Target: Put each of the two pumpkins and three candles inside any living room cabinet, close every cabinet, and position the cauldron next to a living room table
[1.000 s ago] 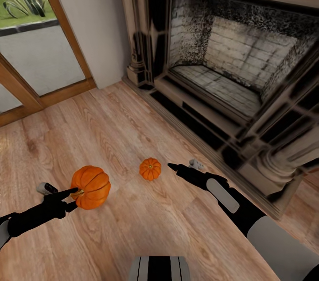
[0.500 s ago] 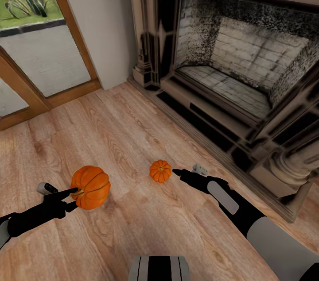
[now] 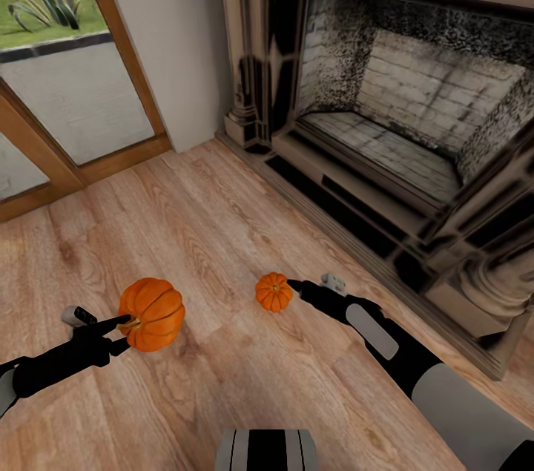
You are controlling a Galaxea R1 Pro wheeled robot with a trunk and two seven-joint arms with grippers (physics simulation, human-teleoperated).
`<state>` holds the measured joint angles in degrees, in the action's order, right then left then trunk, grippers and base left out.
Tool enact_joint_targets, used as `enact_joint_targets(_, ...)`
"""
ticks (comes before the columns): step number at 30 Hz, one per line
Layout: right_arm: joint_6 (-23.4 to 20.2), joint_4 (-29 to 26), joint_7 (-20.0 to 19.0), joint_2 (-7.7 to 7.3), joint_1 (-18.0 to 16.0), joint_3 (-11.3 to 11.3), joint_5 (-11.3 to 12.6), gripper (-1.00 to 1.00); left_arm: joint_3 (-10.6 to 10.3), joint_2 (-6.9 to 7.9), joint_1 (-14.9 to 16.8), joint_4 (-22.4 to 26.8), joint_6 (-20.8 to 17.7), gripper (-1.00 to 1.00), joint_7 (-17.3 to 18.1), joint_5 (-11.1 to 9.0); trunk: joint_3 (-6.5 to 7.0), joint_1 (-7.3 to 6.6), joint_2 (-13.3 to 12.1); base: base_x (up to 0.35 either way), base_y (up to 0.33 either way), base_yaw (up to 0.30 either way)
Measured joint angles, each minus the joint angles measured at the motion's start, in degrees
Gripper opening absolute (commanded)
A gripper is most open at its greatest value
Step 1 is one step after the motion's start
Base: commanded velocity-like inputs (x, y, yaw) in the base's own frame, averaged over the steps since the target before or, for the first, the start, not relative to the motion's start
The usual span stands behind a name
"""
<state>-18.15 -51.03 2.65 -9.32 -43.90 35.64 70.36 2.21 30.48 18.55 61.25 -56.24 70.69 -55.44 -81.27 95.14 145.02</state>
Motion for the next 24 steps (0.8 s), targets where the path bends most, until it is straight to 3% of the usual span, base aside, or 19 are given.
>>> enact_joint_targets(7,-0.68,0.09,-2.04,0.03,0.00,-0.06,0.20,1.00,0.00,0.00,-0.02,0.01,0.00,-1.00,0.00,0.00,0.00,0.00,0.00,0.054,0.062,0.000)
enact_joint_targets(12,-2.21,5.26,-2.17,0.06,0.00,-0.43,0.22,1.00,0.00,0.00,-0.02,0.00,0.01,-1.00,-0.01,0.04,0.00,0.00,0.00,0.006,0.006,0.000)
enact_joint_targets(19,-2.06,6.47,-2.54,0.07,0.00,-0.62,0.31,1.00,0.24,0.08,-0.10,0.00,-0.07,-1.00,0.15,-0.18,0.00,0.00,0.00,0.000,0.000,0.000)
enact_joint_targets(24,-1.79,6.49,-3.08,0.06,0.00,-0.62,0.31,1.00,0.26,0.14,-0.16,0.00,-0.01,-1.00,0.28,-0.19,-1.10,0.13,0.06,0.000,0.000,0.000)
